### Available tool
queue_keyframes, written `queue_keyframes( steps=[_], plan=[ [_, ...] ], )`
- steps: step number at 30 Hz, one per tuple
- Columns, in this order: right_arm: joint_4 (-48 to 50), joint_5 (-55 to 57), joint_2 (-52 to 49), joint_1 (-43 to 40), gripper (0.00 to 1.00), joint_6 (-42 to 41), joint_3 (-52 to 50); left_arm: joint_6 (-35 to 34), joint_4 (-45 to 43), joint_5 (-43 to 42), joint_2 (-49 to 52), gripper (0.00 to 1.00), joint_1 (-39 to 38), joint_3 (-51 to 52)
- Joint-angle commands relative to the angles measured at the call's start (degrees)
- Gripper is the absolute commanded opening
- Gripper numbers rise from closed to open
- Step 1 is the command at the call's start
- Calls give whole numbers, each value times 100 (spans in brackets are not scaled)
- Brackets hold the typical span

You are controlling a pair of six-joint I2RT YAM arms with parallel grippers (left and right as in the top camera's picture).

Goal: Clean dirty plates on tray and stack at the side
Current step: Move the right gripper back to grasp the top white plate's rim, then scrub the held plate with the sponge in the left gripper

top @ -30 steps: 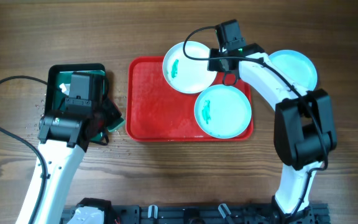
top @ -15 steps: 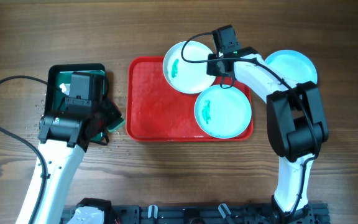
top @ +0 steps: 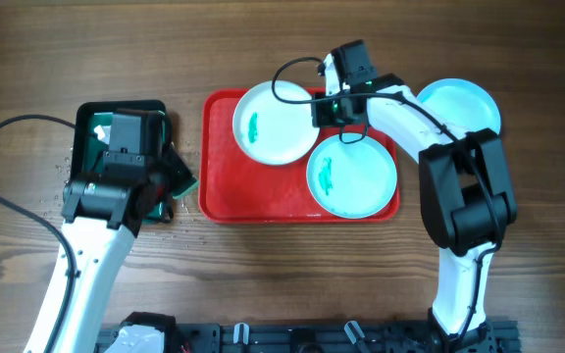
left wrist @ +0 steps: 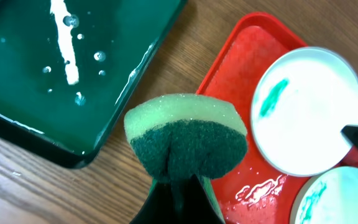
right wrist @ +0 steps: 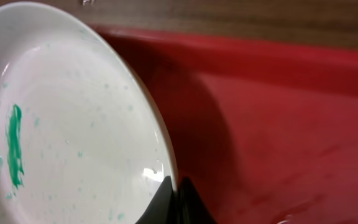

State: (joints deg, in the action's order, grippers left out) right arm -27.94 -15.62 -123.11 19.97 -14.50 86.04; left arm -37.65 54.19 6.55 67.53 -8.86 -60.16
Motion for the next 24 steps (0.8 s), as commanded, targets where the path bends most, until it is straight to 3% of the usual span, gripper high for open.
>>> queue_keyframes(
  steps=[1,7,11,16,24],
  plan=[
    [-302,-361,-118,238,4,507,-22,-17,-225,-372,372,4,35,15],
    [-579,-330,-118,627,4,376,-24,291,-909,-1495,1272,4,-101,15],
    [-584,448,-118,909,4,-498,-24,289,-1427,-1508,1753,4,-361,15],
    [-601,494,-118,1036,4,-949,-24,284,-2094,-1506,2321,4,-643,15],
    [-601,693,-118,1040,4,-951,-24,227,-3093,-1508,3482,4,-706,15]
  ],
)
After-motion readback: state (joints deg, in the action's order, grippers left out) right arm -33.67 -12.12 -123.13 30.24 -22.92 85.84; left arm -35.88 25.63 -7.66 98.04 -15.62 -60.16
